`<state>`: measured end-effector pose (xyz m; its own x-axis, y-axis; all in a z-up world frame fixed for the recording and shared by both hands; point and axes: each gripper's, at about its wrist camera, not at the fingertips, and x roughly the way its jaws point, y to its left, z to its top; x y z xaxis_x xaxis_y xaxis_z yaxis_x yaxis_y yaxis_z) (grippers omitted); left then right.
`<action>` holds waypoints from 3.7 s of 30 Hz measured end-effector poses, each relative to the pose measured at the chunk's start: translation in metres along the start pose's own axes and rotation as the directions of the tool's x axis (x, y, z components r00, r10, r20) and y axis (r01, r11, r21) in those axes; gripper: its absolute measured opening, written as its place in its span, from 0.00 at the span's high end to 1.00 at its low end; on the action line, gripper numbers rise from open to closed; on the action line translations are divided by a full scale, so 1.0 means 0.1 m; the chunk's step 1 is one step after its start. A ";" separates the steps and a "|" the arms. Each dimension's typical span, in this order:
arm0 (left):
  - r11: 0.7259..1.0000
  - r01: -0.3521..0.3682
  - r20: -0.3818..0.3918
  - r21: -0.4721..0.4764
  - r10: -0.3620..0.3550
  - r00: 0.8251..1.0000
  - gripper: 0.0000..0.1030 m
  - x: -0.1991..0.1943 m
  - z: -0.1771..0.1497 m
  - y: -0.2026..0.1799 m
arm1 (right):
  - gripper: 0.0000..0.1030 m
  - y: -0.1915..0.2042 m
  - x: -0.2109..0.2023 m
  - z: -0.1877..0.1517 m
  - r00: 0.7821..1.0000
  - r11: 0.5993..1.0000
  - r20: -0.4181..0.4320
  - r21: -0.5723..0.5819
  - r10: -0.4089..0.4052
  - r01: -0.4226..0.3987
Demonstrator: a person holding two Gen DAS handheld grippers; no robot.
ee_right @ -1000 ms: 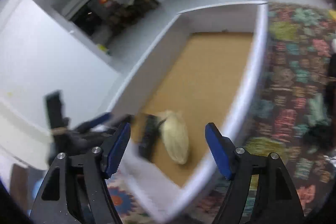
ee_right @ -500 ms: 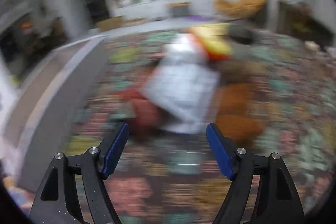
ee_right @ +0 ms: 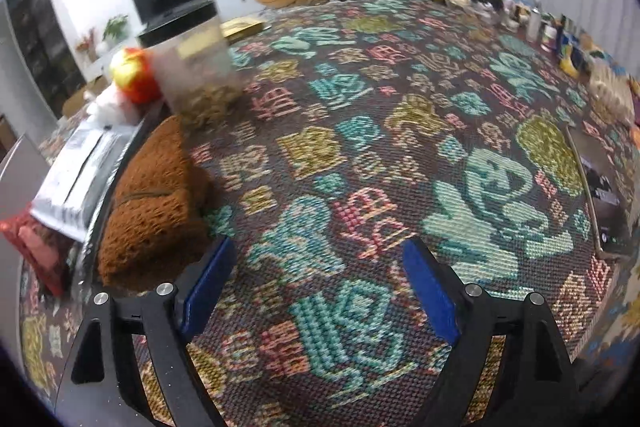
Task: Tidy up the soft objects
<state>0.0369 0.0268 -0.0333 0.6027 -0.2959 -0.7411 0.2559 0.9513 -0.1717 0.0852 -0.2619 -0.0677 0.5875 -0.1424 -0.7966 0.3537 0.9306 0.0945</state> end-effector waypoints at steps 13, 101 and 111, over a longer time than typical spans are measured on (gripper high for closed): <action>0.988 -0.134 -0.078 0.079 0.140 0.987 0.02 0.85 -0.03 0.30 | 0.11 0.04 0.08 -0.15 0.991 0.994 -0.081 -0.024 -0.110 0.109; 0.989 -0.126 -0.086 0.081 0.132 0.987 0.00 0.92 0.00 0.32 | 0.07 -0.21 0.00 -0.09 0.999 0.987 -0.011 0.153 0.053 -0.051; 0.989 -0.124 -0.086 0.080 0.131 0.988 0.00 0.92 0.01 0.32 | 0.07 0.11 -0.34 -0.06 0.922 0.929 0.129 0.016 0.364 -0.369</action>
<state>0.1013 0.0304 -0.1069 0.5636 -0.1604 -0.8103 0.2392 0.9706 -0.0258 0.0645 -0.2450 -0.0433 0.7645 0.1643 -0.6233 0.1236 0.9117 0.3919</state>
